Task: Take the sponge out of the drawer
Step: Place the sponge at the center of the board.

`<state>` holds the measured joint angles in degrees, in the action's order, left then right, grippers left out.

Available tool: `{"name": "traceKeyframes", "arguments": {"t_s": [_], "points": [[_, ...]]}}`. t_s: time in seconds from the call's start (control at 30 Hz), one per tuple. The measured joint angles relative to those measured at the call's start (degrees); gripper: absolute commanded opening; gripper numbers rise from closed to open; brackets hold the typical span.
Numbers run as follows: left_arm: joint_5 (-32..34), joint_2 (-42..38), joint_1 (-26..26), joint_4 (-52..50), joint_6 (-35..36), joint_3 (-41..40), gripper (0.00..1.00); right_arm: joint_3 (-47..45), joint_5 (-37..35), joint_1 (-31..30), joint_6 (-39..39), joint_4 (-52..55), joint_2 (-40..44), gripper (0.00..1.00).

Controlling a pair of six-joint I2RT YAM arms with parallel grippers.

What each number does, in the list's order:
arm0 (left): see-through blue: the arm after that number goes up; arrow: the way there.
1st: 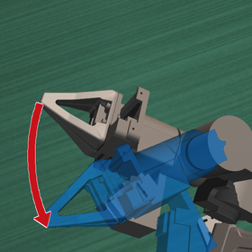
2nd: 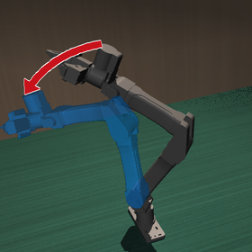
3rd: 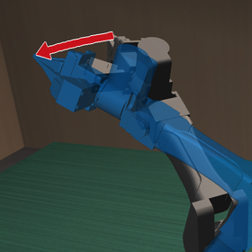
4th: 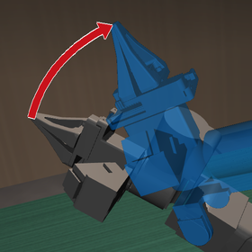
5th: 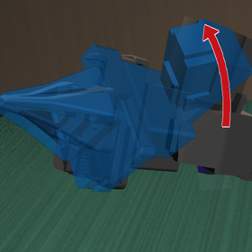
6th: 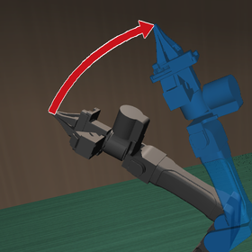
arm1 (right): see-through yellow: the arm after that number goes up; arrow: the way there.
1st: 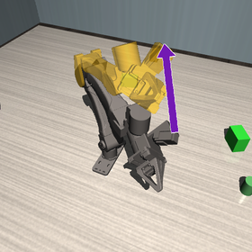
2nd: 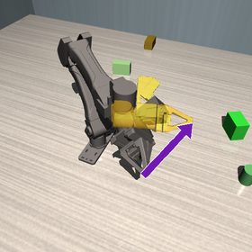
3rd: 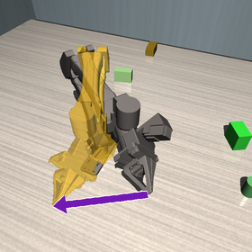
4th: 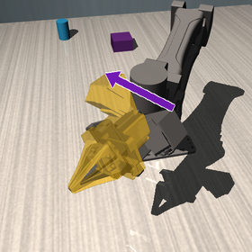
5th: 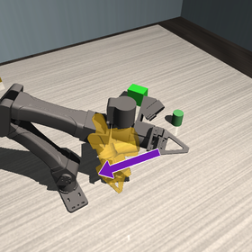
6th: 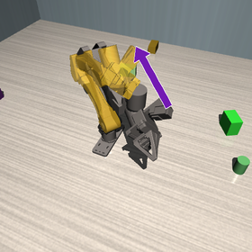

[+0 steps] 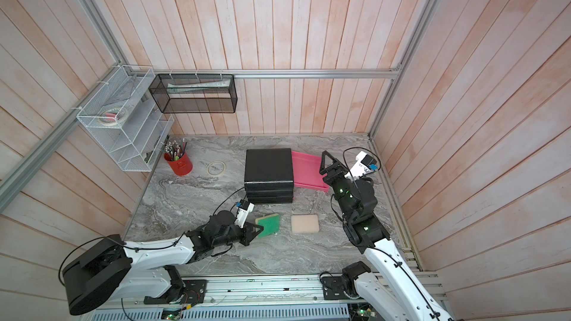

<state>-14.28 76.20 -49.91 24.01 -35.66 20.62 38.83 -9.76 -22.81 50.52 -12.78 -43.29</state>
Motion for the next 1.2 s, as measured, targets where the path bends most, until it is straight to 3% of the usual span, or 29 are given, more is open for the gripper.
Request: {"name": "traceKeyframes", "arguments": {"t_s": [0.2, 0.43, 0.73, 0.93, 1.03, 1.13, 1.2], "points": [[-2.9, 8.1, 0.5, 4.2, -0.6, 2.4, 0.00, -1.4, -1.2, 0.2, 0.0, 0.5, 1.8, 0.72], [-0.8, 11.1, 0.5, 0.7, 0.2, 5.3, 0.01, -2.7, -2.4, 0.6, 0.0, 0.9, 3.1, 0.72], [4.4, 12.9, 0.5, -4.2, 2.5, 7.6, 0.18, -3.3, -2.9, 0.8, 0.0, 0.9, 3.0, 0.72], [6.1, 14.7, 0.5, -6.1, 3.8, 9.5, 0.18, -3.3, -2.9, 0.9, 0.0, 0.9, 2.5, 0.72], [7.2, 14.8, 0.4, -7.1, 4.5, 10.0, 0.25, -3.3, -3.1, 0.9, 0.0, 0.9, 2.3, 0.72], [8.3, 14.6, 0.4, -7.5, 5.0, 10.2, 0.38, -3.3, -3.5, 1.0, -0.1, 0.9, 1.9, 0.73], [9.1, 14.3, 0.2, -8.0, 5.4, 10.4, 0.40, -3.3, -4.0, 1.1, -0.5, 0.9, 1.6, 0.73]]}}
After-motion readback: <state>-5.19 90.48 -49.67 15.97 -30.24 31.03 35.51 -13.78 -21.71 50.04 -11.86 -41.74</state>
